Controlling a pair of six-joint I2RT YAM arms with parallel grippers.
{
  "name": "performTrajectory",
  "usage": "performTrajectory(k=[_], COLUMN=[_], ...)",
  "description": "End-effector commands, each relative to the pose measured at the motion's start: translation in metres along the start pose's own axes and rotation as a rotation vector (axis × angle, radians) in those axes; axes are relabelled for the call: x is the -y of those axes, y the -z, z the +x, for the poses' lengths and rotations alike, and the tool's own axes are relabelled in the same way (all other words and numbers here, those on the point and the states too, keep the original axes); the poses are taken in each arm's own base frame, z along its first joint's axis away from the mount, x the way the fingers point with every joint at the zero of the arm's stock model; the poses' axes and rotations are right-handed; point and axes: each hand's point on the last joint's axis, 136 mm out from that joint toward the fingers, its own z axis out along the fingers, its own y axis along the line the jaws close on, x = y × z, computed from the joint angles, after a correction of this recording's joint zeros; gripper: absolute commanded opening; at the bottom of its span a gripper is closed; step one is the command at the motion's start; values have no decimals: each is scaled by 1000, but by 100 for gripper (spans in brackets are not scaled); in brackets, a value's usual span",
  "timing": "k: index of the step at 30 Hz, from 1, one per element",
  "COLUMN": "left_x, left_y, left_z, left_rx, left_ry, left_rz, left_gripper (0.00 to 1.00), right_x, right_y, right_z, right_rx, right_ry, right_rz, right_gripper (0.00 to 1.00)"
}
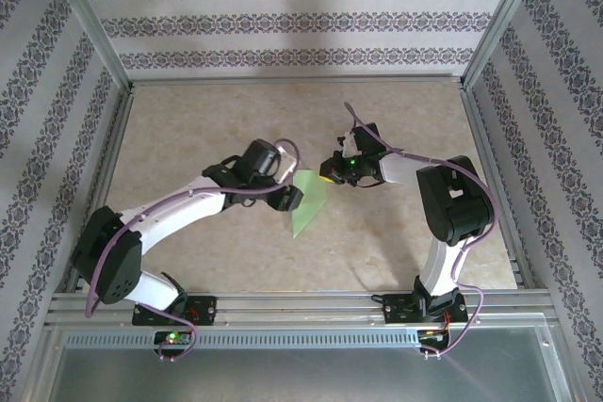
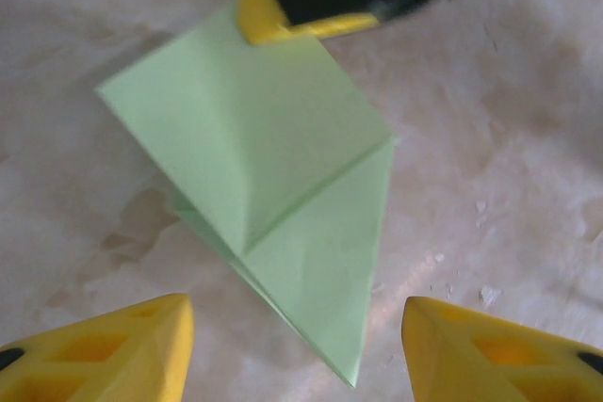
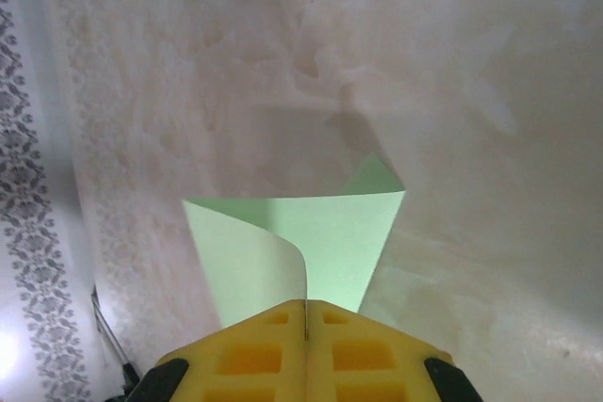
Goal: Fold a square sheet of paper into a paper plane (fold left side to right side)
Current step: Fold the wing for the fifth time at the center of the table.
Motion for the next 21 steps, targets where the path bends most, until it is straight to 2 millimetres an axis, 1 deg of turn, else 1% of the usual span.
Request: performTrajectory(k=[1,4,10,17,21], left_x=[4,16,28,28,23], left_y=[-12,-28,-49,-66,-72], left_z=[21,22,26,29,30], left_rx=[-121,-144,-184,-223,-241], left_ry=[-137,-186,-262,-332,-352], left_rz=[-117,-139,-192,-289,-346], left_gripper=[61,63,65,64,57], right_x=[-16,-15,-12,-13,-11], right_y=[8,7,5,2,0], right_z=[-2,1,3,4,5], right_rx=[23,10,6,6,5], right_ry=[-75,-108,-168,-177,-182], right_rz=[-6,20,59,76,91], right_gripper=[0,0,0,0,0])
